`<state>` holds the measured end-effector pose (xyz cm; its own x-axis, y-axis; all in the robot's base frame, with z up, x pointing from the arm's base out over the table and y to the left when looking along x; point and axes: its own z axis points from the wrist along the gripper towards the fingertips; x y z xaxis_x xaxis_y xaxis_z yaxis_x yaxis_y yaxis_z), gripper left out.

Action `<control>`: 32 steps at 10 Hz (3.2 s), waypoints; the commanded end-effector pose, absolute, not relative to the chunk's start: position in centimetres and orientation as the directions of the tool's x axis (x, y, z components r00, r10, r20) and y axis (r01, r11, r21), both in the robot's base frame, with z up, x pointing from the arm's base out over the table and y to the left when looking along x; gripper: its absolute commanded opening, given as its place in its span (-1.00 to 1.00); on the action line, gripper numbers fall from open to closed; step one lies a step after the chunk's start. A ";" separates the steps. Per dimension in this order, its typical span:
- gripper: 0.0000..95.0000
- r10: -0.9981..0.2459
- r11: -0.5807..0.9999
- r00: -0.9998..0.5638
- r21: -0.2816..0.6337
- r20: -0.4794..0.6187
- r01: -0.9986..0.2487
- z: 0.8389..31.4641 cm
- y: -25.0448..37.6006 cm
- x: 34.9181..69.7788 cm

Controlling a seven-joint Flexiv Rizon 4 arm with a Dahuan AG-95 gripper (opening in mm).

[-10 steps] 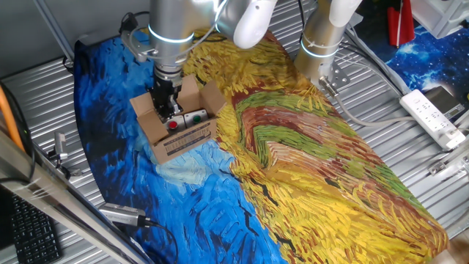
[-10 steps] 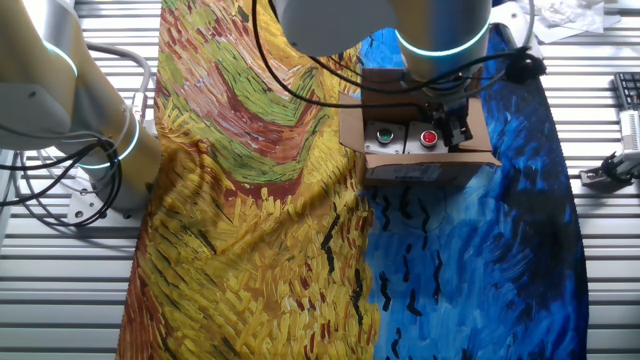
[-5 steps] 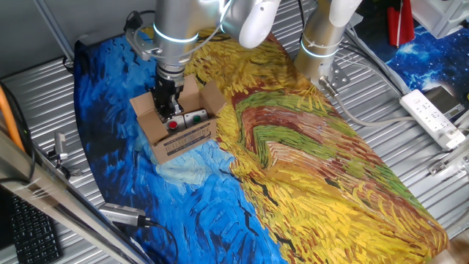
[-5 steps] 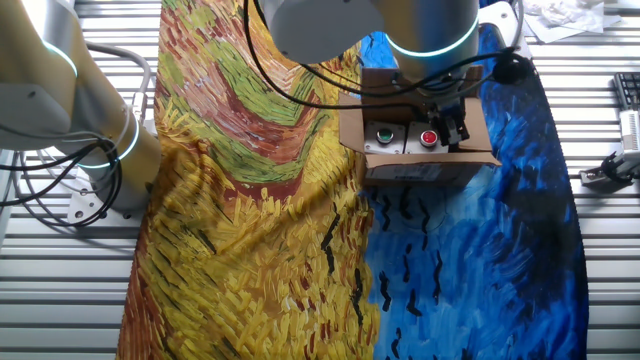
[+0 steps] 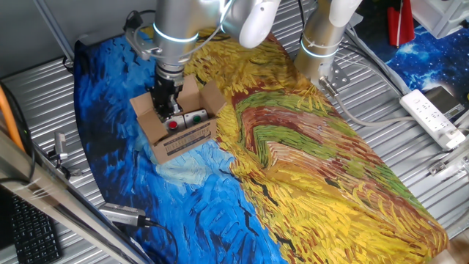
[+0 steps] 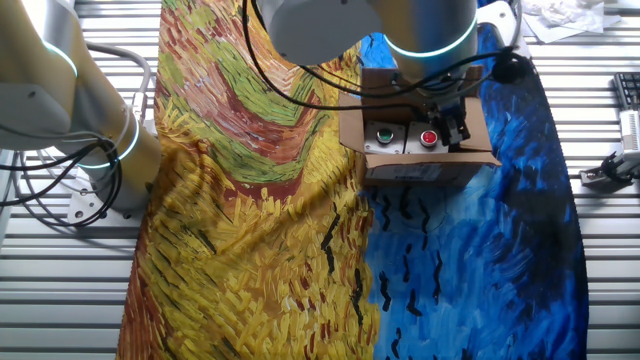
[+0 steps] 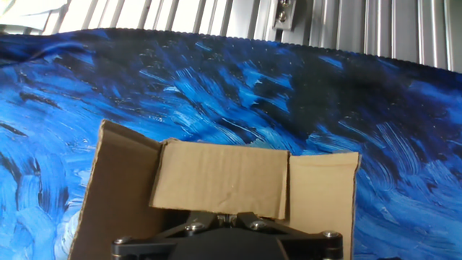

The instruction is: Open a box

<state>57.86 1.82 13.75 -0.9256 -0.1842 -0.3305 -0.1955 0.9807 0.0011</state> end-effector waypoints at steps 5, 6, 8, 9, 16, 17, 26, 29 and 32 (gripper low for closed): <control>-1.00 -0.176 0.981 -0.926 0.017 -0.335 -0.192 14.6 2.0 59.0; -1.00 -0.171 0.982 -0.927 0.018 -0.334 -0.188 15.1 2.2 59.3; -1.00 -0.165 0.983 -0.928 0.021 -0.333 -0.183 15.6 2.4 59.6; -1.00 -0.163 0.983 -0.929 0.023 -0.332 -0.181 15.8 2.5 59.7; -1.00 -0.147 0.986 -0.934 0.030 -0.326 -0.166 18.0 3.4 61.7; -1.00 -0.145 0.986 -0.935 0.031 -0.324 -0.163 18.2 3.5 62.0; -1.00 -0.142 0.986 -0.944 0.038 -0.297 -0.160 18.2 3.3 65.3; -1.00 -0.151 0.985 -0.952 0.041 -0.266 -0.167 17.4 2.9 66.2; -1.00 -0.149 0.985 -0.964 0.050 -0.222 -0.164 16.6 2.8 66.8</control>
